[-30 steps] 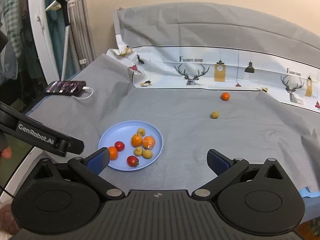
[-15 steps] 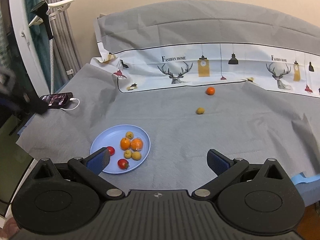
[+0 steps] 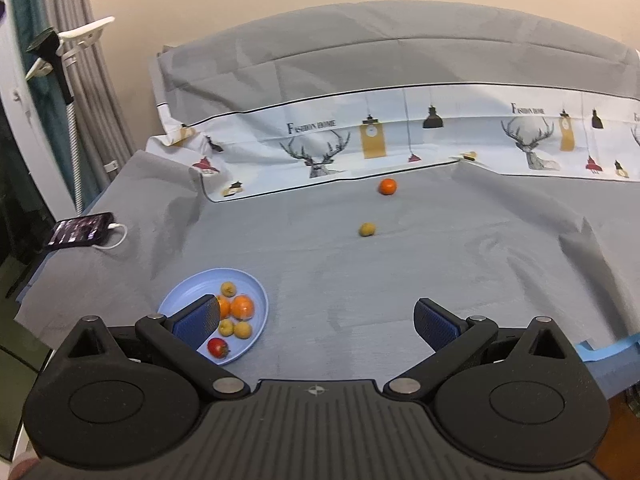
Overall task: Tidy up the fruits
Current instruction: 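Lift both open tools away from the plate toward the loose fruits, then grasp a yellow fruit with the left tool while the right tool grasps a mandarin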
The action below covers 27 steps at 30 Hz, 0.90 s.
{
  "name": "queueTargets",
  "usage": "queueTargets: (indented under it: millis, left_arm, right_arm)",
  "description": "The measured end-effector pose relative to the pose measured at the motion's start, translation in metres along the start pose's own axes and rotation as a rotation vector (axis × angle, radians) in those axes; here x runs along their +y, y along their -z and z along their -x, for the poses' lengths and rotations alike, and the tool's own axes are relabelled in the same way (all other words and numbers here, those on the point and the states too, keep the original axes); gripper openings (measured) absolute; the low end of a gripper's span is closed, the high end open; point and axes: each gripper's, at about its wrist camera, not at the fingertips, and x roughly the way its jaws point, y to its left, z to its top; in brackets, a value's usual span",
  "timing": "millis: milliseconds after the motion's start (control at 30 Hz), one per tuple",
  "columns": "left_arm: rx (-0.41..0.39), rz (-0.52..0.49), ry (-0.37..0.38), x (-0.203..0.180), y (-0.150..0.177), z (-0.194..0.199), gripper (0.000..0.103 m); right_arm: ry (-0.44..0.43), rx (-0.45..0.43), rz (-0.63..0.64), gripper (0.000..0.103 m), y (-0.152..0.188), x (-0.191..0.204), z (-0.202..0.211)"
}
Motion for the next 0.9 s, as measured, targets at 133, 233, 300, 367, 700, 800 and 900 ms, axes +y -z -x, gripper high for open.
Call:
queueTargets:
  millis: [133,233,300,367,700,800,900]
  left_arm:
    - [-0.035,-0.021,-0.037,-0.002,-0.007,0.003,0.103]
    - [-0.027,-0.011,-0.042,0.004,-0.011,-0.001,0.103]
    - [-0.041,0.005,-0.044,0.009,-0.012,0.0,0.103]
    - [-0.043,0.017,-0.04,0.011,-0.013,-0.003,0.103]
    - [-0.022,0.013,-0.045,0.012,-0.027,-0.027,0.103]
    - [-0.009,0.024,-0.04,0.013,-0.032,-0.036,0.103]
    - [-0.011,0.03,-0.036,0.015,-0.036,-0.042,0.103]
  right_arm:
    - [0.009,0.008,-0.02,0.102,-0.003,-0.008,-0.007]
    - [0.011,0.012,-0.03,0.102,-0.005,-0.011,-0.012]
    - [0.012,0.016,-0.034,0.102,-0.007,-0.013,-0.016]
    - [0.013,0.021,-0.039,0.102,-0.008,-0.015,-0.02]
    - [0.024,0.054,-0.049,0.102,-0.011,-0.021,-0.037]
    - [0.028,0.066,-0.059,0.102,-0.012,-0.023,-0.044]
    - [0.035,0.073,-0.062,0.102,-0.012,-0.026,-0.05]
